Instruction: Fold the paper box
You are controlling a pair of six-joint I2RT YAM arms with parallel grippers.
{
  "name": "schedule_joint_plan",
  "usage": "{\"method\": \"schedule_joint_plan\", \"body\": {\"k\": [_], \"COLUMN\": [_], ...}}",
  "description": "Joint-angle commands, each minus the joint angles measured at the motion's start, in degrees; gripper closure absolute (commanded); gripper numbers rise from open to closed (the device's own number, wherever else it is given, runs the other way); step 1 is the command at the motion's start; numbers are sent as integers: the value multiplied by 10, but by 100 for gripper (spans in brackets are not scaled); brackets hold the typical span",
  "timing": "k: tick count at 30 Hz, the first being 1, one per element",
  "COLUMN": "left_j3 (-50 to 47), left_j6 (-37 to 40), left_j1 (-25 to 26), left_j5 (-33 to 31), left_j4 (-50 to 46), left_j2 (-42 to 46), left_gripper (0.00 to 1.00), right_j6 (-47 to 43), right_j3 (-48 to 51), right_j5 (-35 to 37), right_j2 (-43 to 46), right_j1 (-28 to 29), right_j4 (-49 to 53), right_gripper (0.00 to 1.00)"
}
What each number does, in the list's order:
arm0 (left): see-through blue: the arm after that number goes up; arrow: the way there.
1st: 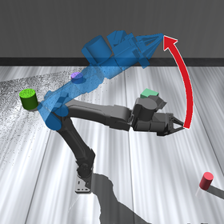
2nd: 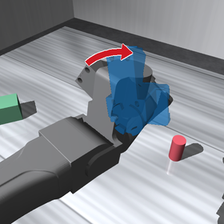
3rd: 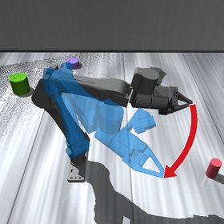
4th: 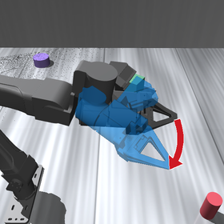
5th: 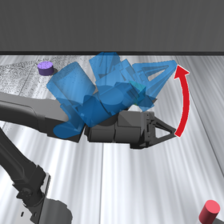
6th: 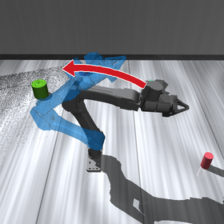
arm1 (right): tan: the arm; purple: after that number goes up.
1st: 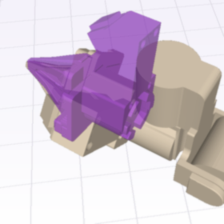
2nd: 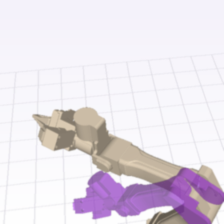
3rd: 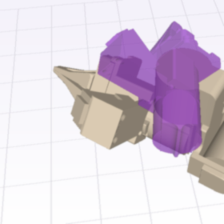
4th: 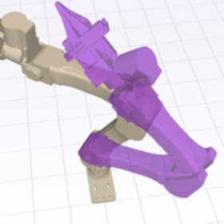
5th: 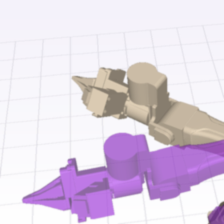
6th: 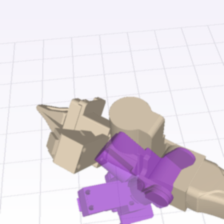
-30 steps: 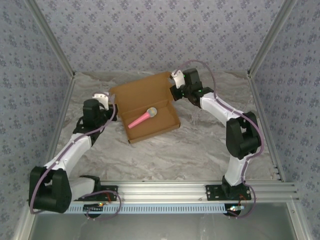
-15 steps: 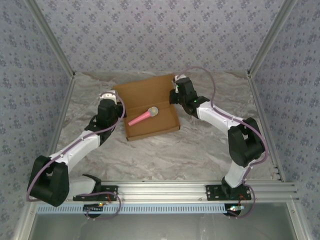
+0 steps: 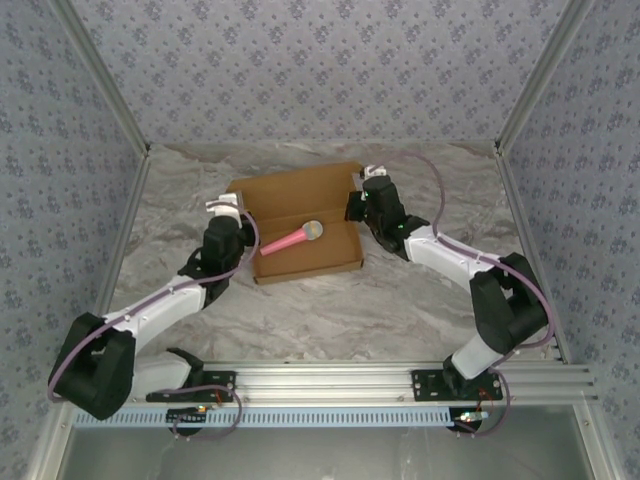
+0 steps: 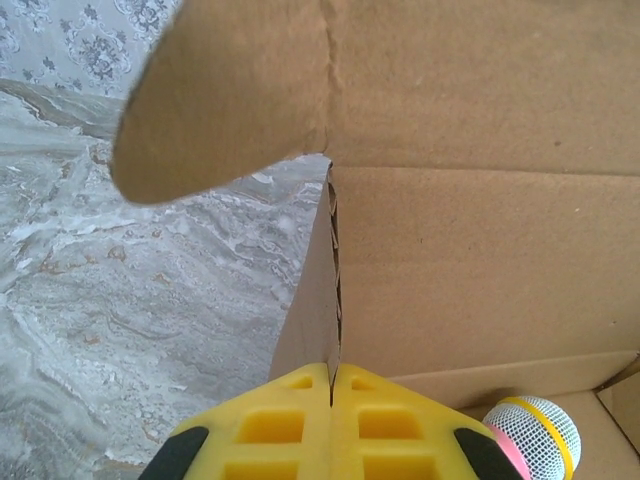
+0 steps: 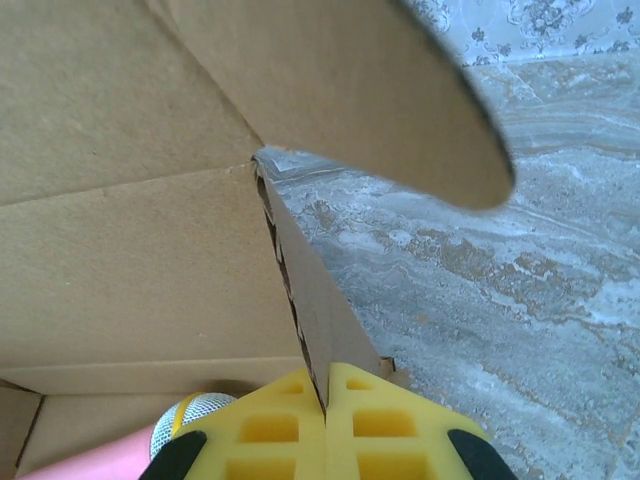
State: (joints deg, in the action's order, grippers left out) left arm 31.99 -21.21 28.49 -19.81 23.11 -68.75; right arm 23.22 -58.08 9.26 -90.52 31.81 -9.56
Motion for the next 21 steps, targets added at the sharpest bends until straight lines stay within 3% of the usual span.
{"method": "schedule_joint_plan", "body": {"k": [1, 21], "left_j3": [-23, -151], "left_j6": [9, 20], "left_j1": [12, 17], "left_j5": [4, -6], "left_j4": [41, 66], "left_j2": [20, 109], "left_gripper": [100, 100], "right_j6": [43, 80], "right_j3": [25, 128], "right_j5": [4, 71], "right_j2": [25, 62], "right_j1": [22, 86], "right_j4": [-30, -95], "right_gripper": [97, 96]}}
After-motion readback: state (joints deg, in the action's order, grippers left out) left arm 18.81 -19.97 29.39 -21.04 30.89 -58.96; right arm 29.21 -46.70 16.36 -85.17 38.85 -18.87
